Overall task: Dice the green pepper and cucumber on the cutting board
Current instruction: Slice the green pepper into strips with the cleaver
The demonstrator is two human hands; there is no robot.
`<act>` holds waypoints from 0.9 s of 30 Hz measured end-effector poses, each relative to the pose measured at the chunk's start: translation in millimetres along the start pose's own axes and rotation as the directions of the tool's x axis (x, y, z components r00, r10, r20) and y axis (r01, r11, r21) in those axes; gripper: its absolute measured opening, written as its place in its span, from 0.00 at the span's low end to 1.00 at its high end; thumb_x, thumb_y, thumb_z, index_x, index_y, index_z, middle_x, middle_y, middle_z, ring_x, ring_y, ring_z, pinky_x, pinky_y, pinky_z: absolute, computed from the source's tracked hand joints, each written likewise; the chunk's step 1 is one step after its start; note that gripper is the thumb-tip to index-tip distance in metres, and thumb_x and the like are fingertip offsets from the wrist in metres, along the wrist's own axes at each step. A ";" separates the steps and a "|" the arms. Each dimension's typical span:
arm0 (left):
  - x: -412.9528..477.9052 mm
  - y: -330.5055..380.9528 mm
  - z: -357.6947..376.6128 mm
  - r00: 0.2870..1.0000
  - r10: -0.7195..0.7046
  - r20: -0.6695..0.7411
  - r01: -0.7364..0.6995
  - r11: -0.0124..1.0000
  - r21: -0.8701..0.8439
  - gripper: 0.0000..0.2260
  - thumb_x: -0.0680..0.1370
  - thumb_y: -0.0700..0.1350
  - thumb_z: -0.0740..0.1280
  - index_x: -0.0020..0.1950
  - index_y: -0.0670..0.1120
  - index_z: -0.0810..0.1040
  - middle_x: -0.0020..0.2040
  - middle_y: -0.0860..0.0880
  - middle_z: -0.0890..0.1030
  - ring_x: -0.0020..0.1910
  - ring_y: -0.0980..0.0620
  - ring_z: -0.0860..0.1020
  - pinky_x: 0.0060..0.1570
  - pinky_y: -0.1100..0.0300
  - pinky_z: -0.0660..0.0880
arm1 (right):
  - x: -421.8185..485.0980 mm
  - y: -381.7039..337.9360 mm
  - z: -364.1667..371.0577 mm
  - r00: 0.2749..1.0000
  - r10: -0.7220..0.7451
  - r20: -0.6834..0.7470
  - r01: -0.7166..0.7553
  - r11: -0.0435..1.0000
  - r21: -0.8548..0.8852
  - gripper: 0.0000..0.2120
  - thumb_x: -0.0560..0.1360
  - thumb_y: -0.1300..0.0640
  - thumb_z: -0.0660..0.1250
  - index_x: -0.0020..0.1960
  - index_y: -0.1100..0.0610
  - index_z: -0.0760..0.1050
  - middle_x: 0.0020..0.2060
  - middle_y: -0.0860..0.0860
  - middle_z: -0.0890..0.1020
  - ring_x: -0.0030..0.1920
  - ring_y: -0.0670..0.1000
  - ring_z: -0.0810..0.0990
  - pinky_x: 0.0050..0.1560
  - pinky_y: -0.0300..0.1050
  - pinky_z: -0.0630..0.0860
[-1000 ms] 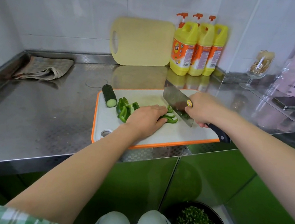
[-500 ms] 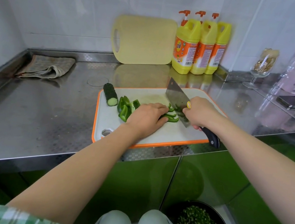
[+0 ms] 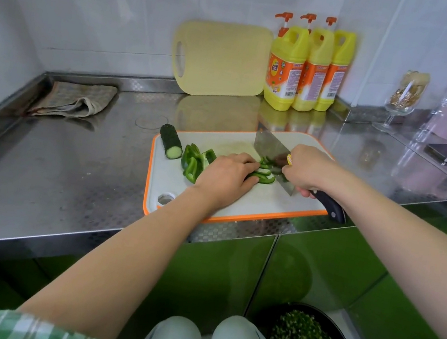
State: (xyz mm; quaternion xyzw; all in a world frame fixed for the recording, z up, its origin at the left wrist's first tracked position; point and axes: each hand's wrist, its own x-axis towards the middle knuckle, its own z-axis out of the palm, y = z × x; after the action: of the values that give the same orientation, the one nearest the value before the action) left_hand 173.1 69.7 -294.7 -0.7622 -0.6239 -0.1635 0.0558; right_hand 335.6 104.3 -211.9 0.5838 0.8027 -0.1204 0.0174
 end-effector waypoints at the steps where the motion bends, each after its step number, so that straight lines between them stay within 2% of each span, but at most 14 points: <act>1: -0.1 -0.3 0.0 1.000 -0.003 -0.002 0.003 1.000 -0.002 0.19 0.82 0.51 0.59 0.70 0.44 0.74 0.65 0.47 0.76 0.61 0.45 0.75 0.61 0.51 0.71 | 0.0 -0.1 1.9 1.000 0.016 -0.011 -0.016 1.000 0.020 0.06 0.74 0.66 0.66 0.41 0.65 0.80 0.26 0.55 0.76 0.26 0.52 0.73 0.29 0.38 0.70; 5: -0.9 0.2 -0.5 1.000 -0.012 -0.005 0.012 1.000 -0.009 0.19 0.82 0.51 0.59 0.70 0.44 0.73 0.66 0.48 0.75 0.62 0.45 0.74 0.62 0.52 0.70 | 10.5 1.4 13.4 0.992 0.043 -0.123 -0.020 0.984 0.178 0.17 0.76 0.62 0.61 0.29 0.63 0.74 0.16 0.54 0.74 0.25 0.57 0.77 0.36 0.43 0.78; 7: -1.2 0.6 -0.7 1.000 -0.011 -0.005 0.011 1.000 -0.014 0.19 0.82 0.51 0.59 0.70 0.44 0.74 0.66 0.48 0.75 0.62 0.45 0.75 0.62 0.52 0.70 | 9.8 1.5 11.5 0.991 0.038 -0.127 -0.006 0.970 0.245 0.17 0.78 0.62 0.59 0.32 0.63 0.73 0.21 0.57 0.78 0.26 0.56 0.76 0.37 0.44 0.77; 9: -0.9 0.3 -0.4 1.000 -0.012 -0.007 0.012 1.000 -0.011 0.19 0.82 0.51 0.59 0.70 0.44 0.74 0.66 0.48 0.75 0.61 0.45 0.75 0.62 0.51 0.71 | 6.6 1.6 3.2 0.993 0.009 -0.115 0.024 0.959 0.281 0.14 0.78 0.62 0.59 0.34 0.62 0.71 0.28 0.57 0.78 0.27 0.55 0.76 0.33 0.42 0.76; 11: -0.6 0.0 0.3 1.000 -0.009 -0.007 0.009 1.000 -0.005 0.19 0.82 0.51 0.59 0.70 0.44 0.74 0.66 0.48 0.75 0.61 0.45 0.75 0.61 0.51 0.71 | 6.4 1.0 -6.1 0.994 -0.011 -0.111 0.038 0.969 0.245 0.12 0.77 0.63 0.60 0.35 0.62 0.74 0.27 0.57 0.79 0.29 0.57 0.79 0.33 0.45 0.78; 13: -0.3 -0.5 1.1 1.000 -0.010 -0.008 0.009 1.000 -0.004 0.19 0.82 0.51 0.59 0.69 0.44 0.74 0.66 0.48 0.76 0.61 0.45 0.75 0.61 0.51 0.71 | 1.9 -2.4 -12.7 0.997 0.026 -0.074 -0.012 0.982 0.188 0.09 0.73 0.67 0.64 0.36 0.64 0.78 0.21 0.55 0.79 0.31 0.59 0.80 0.41 0.50 0.82; 14: -0.3 -0.7 1.5 1.000 -0.009 -0.011 0.009 1.000 -0.004 0.19 0.82 0.51 0.59 0.69 0.44 0.74 0.65 0.48 0.76 0.61 0.45 0.75 0.61 0.50 0.71 | -0.5 -4.0 -12.6 0.998 0.035 -0.053 -0.025 0.984 0.178 0.08 0.73 0.67 0.65 0.36 0.65 0.79 0.21 0.54 0.78 0.30 0.58 0.79 0.43 0.49 0.82; 16: -0.6 -0.6 2.1 1.000 -0.008 -0.013 0.007 1.000 -0.005 0.18 0.82 0.51 0.59 0.69 0.45 0.74 0.65 0.48 0.76 0.60 0.45 0.75 0.60 0.50 0.72 | -2.3 -4.1 -6.6 1.000 0.023 -0.021 -0.020 0.988 0.152 0.09 0.75 0.66 0.64 0.36 0.63 0.77 0.21 0.54 0.76 0.27 0.54 0.75 0.37 0.47 0.79; 17: -0.3 -0.5 2.3 1.000 -0.007 -0.012 0.007 1.000 -0.004 0.18 0.82 0.51 0.59 0.69 0.45 0.75 0.65 0.48 0.76 0.60 0.45 0.75 0.60 0.50 0.72 | -1.0 -2.8 -2.9 1.000 0.017 -0.021 -0.014 0.989 0.147 0.11 0.76 0.65 0.64 0.35 0.62 0.74 0.19 0.53 0.75 0.26 0.53 0.74 0.32 0.43 0.76; 19: 0.3 -0.4 1.8 1.000 -0.005 -0.005 0.005 1.000 -0.002 0.18 0.82 0.51 0.59 0.69 0.46 0.75 0.65 0.48 0.76 0.60 0.45 0.75 0.60 0.50 0.72 | -2.0 -3.6 0.3 0.999 0.044 -0.014 -0.042 0.992 0.117 0.11 0.76 0.64 0.65 0.35 0.62 0.73 0.13 0.50 0.71 0.25 0.51 0.72 0.31 0.40 0.72; 21: 0.4 -0.9 1.3 1.000 -0.006 -0.003 0.006 1.000 -0.004 0.18 0.82 0.51 0.58 0.69 0.46 0.75 0.65 0.48 0.76 0.61 0.45 0.75 0.60 0.50 0.71 | 0.0 -2.4 3.3 0.999 0.047 -0.022 -0.044 0.989 0.141 0.10 0.77 0.63 0.65 0.37 0.61 0.74 0.20 0.53 0.75 0.26 0.51 0.73 0.32 0.40 0.73; 24: 0.0 -1.7 1.6 1.000 -0.009 -0.009 0.009 1.000 -0.010 0.18 0.82 0.51 0.59 0.69 0.46 0.75 0.66 0.48 0.75 0.61 0.45 0.75 0.61 0.50 0.71 | 5.7 4.5 8.0 0.996 -0.027 -0.083 0.042 0.983 0.180 0.15 0.79 0.61 0.59 0.34 0.59 0.68 0.29 0.55 0.76 0.26 0.52 0.74 0.28 0.39 0.70; 26: -0.7 -1.4 2.5 1.000 -0.009 -0.009 0.009 1.000 -0.005 0.18 0.82 0.51 0.59 0.69 0.46 0.75 0.67 0.48 0.75 0.62 0.45 0.74 0.62 0.51 0.70 | 6.7 4.6 7.3 0.993 -0.015 -0.120 0.036 0.983 0.180 0.14 0.79 0.61 0.59 0.35 0.60 0.70 0.30 0.57 0.79 0.28 0.55 0.77 0.31 0.44 0.76; 27: -0.7 -1.4 2.6 1.000 -0.008 -0.009 0.008 1.000 -0.005 0.18 0.82 0.51 0.59 0.69 0.46 0.75 0.67 0.48 0.75 0.63 0.45 0.74 0.63 0.51 0.70 | 5.5 2.2 4.6 0.992 0.004 -0.126 0.019 0.983 0.182 0.13 0.78 0.62 0.59 0.36 0.62 0.73 0.31 0.59 0.81 0.29 0.57 0.78 0.36 0.47 0.80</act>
State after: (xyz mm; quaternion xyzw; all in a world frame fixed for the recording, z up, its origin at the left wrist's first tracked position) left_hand 172.1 70.2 -297.5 -0.7591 -0.6262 -0.1686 0.0562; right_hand 335.4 109.1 -217.6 0.5864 0.7899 -0.1569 -0.0873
